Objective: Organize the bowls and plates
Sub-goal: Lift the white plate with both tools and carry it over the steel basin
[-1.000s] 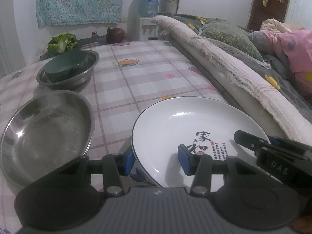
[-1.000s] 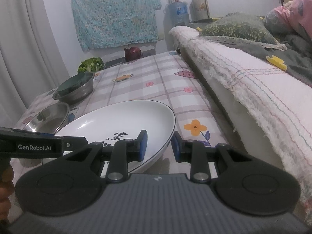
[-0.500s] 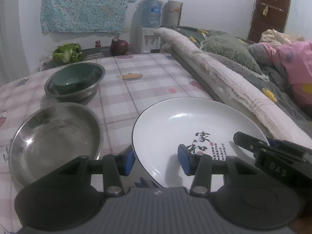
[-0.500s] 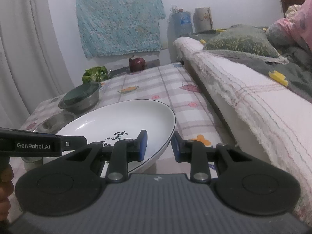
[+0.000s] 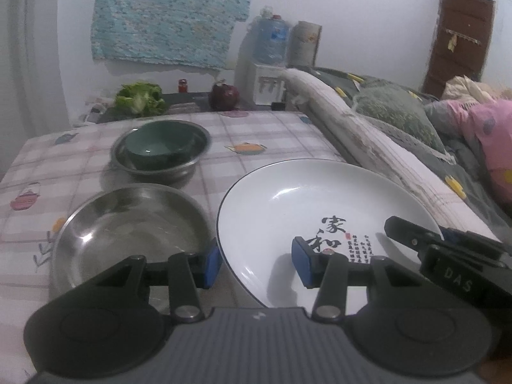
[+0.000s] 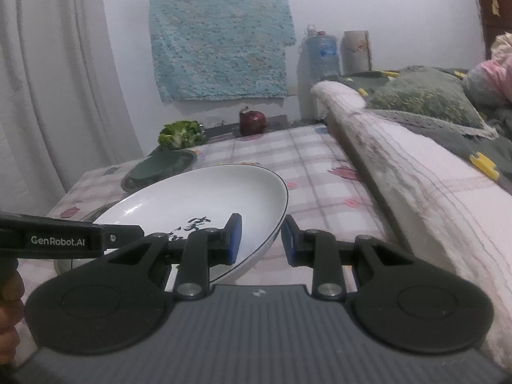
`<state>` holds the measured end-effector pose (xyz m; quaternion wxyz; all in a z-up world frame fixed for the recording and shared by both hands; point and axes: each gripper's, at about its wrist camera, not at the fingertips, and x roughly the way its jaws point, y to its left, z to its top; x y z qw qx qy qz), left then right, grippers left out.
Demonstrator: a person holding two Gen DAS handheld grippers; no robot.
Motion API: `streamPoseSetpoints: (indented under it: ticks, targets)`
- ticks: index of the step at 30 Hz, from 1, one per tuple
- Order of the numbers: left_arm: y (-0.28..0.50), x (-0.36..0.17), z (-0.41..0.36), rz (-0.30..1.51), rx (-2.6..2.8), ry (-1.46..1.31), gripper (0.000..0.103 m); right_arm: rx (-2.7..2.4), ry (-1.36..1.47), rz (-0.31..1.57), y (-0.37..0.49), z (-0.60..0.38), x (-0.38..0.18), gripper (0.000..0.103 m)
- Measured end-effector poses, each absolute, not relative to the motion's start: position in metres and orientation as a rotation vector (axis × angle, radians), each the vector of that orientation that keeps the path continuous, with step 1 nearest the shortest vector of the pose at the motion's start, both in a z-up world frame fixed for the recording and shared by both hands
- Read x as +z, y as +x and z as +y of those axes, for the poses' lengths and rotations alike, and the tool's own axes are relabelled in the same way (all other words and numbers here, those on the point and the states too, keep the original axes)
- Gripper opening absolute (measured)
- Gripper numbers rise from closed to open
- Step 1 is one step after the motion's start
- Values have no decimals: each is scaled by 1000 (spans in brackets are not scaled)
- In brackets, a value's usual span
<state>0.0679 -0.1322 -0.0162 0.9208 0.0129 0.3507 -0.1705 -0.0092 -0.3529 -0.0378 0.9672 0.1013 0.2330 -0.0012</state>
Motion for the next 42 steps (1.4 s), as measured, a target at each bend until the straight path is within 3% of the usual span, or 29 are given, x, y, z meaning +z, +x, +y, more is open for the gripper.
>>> streamPoseSetpoints:
  ticks: [23,42]
  targets:
    - [93,-33,-4,766,-148,-101,48,193,151,587,47,-225,-47,26]
    - [116,-58,16,846,-154,-134,47,175,121,693,87,-207,-62,27]
